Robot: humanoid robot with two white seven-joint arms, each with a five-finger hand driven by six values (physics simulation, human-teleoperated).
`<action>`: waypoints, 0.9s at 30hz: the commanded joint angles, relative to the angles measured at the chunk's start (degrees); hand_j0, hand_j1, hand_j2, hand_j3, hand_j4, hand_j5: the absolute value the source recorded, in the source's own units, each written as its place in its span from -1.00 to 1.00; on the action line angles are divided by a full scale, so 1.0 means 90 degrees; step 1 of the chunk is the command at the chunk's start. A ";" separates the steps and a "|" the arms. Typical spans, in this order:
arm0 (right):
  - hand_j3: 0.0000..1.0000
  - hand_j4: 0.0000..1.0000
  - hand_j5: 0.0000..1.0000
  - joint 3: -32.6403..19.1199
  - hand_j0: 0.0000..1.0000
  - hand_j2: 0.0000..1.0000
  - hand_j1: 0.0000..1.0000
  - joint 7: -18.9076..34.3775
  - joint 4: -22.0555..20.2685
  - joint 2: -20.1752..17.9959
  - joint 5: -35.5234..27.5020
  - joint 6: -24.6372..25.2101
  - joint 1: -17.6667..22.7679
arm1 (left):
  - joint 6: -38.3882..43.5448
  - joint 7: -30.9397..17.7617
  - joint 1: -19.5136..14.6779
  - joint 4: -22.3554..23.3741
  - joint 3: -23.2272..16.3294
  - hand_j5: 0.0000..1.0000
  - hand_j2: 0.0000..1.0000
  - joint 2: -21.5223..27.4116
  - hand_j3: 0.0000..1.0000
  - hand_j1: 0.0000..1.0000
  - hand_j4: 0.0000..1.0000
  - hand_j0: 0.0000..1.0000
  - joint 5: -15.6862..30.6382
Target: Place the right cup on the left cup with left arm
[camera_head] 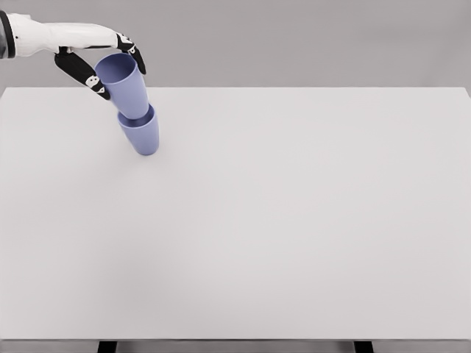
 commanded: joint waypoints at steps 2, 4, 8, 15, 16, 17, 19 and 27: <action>1.00 1.00 1.00 0.0000 1.00 1.00 1.00 0.0003 0.0002 0.0000 0.0005 -0.0004 0.0000 | 0.0019 0.0003 0.0000 -0.0010 0.0019 0.26 0.26 0.0002 0.26 0.26 0.26 0.26 0.0041; 1.00 1.00 1.00 0.0000 1.00 1.00 1.00 0.0003 0.0002 0.0000 0.0005 -0.0004 0.0000 | 0.0019 0.0003 0.0000 -0.0010 0.0019 0.49 0.49 0.0002 0.49 0.49 0.49 0.49 0.0041; 1.00 1.00 1.00 0.0000 1.00 1.00 1.00 0.0003 0.0002 0.0000 0.0005 -0.0004 0.0000 | 0.0019 0.0003 0.0000 -0.0010 0.0019 0.87 0.87 0.0012 0.87 0.87 0.87 0.87 0.0032; 1.00 1.00 1.00 0.0000 1.00 1.00 1.00 0.0003 0.0002 0.0000 0.0014 -0.0004 0.0000 | 0.0019 0.0003 0.0010 -0.0019 0.0019 0.91 0.91 0.0031 0.91 0.91 0.91 0.91 0.0032; 1.00 1.00 1.00 0.0000 1.00 1.00 1.00 0.0003 0.0002 0.0000 0.0005 -0.0004 0.0000 | 0.0019 0.0003 0.0010 -0.0019 0.0019 0.91 0.91 0.0031 0.91 0.91 0.91 0.91 0.0032; 1.00 1.00 1.00 0.0000 1.00 1.00 1.00 0.0003 0.0002 0.0000 0.0005 -0.0004 0.0000 | 0.0019 0.0003 0.0020 -0.0039 0.0019 0.91 0.91 0.0031 0.91 0.91 0.91 0.91 0.0032; 1.00 1.00 1.00 0.0000 1.00 1.00 1.00 0.0003 0.0002 0.0000 0.0005 -0.0004 0.0000 | 0.0019 0.0003 0.0010 -0.0516 0.0096 1.00 1.00 0.0080 1.00 1.00 1.00 1.00 0.0158; 1.00 1.00 1.00 0.0000 1.00 1.00 1.00 0.0003 0.0002 0.0000 0.0005 -0.0004 0.0000 | 0.0019 0.0003 0.0898 -0.5127 0.0233 1.00 1.00 0.2443 1.00 1.00 1.00 1.00 0.1711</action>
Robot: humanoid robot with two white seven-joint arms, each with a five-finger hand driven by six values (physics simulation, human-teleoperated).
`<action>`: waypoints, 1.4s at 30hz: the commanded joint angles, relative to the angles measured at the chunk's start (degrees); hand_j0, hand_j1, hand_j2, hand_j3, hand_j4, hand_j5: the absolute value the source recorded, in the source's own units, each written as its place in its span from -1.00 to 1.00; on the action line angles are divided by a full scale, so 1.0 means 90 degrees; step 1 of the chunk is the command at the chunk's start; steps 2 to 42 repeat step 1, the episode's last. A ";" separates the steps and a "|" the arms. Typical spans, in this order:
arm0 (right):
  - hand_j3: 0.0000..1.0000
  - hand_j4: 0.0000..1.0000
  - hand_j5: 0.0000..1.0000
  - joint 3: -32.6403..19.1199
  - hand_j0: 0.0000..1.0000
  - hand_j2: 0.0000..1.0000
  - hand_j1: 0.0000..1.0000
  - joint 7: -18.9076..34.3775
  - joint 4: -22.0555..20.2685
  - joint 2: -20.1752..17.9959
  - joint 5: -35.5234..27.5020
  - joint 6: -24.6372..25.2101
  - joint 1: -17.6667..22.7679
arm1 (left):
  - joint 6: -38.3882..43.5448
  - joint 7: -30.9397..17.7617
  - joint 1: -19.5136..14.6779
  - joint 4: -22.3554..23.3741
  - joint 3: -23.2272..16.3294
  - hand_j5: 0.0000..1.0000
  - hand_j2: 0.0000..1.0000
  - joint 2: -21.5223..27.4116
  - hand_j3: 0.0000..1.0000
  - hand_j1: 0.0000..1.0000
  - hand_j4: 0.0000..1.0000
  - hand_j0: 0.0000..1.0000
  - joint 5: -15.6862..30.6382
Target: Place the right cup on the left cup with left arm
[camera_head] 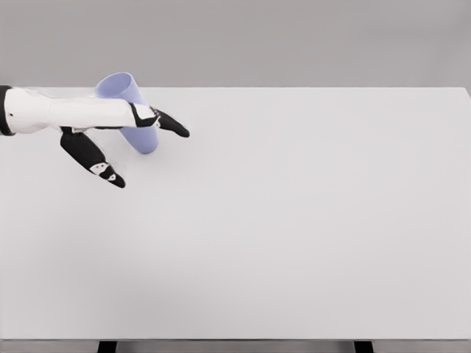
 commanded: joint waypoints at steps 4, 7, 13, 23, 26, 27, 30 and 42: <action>1.00 1.00 1.00 -0.0001 1.00 1.00 1.00 0.0003 0.0002 0.0000 0.0006 -0.0004 0.0000 | 0.0020 0.0003 0.0000 -0.0862 0.0058 1.00 1.00 0.0519 1.00 1.00 1.00 1.00 0.0221; 1.00 1.00 1.00 -0.0001 1.00 1.00 1.00 0.0003 0.0002 0.0000 0.0006 -0.0004 0.0000 | 0.0020 0.0003 0.0000 -0.0862 0.0058 1.00 1.00 0.0519 1.00 1.00 1.00 1.00 0.0221; 1.00 1.00 1.00 -0.0001 1.00 1.00 1.00 0.0003 0.0002 0.0000 0.0006 -0.0004 0.0000 | 0.0020 0.0003 0.0000 -0.0862 0.0058 1.00 1.00 0.0519 1.00 1.00 1.00 1.00 0.0221; 1.00 1.00 1.00 -0.0001 1.00 1.00 1.00 0.0003 0.0002 0.0000 0.0006 -0.0004 0.0000 | 0.0020 0.0003 0.0000 -0.0862 0.0058 1.00 1.00 0.0519 1.00 1.00 1.00 1.00 0.0221; 1.00 1.00 1.00 -0.0001 1.00 1.00 1.00 0.0003 0.0002 0.0000 0.0006 -0.0004 0.0000 | 0.0020 0.0003 0.0000 -0.0862 0.0058 1.00 1.00 0.0519 1.00 1.00 1.00 1.00 0.0221; 1.00 1.00 1.00 -0.0001 1.00 1.00 1.00 0.0003 0.0002 0.0000 0.0006 -0.0004 0.0000 | 0.0020 0.0003 0.0000 -0.0862 0.0058 1.00 1.00 0.0519 1.00 1.00 1.00 1.00 0.0221; 1.00 1.00 1.00 -0.0001 1.00 1.00 1.00 0.0003 0.0002 0.0000 0.0006 -0.0004 0.0000 | 0.0020 0.0003 0.0000 -0.0862 0.0058 1.00 1.00 0.0519 1.00 1.00 1.00 1.00 0.0221; 1.00 1.00 1.00 -0.0001 1.00 1.00 1.00 0.0003 0.0002 0.0000 0.0006 -0.0004 0.0000 | 0.0020 0.0003 0.0000 -0.0862 0.0058 1.00 1.00 0.0519 1.00 1.00 1.00 1.00 0.0221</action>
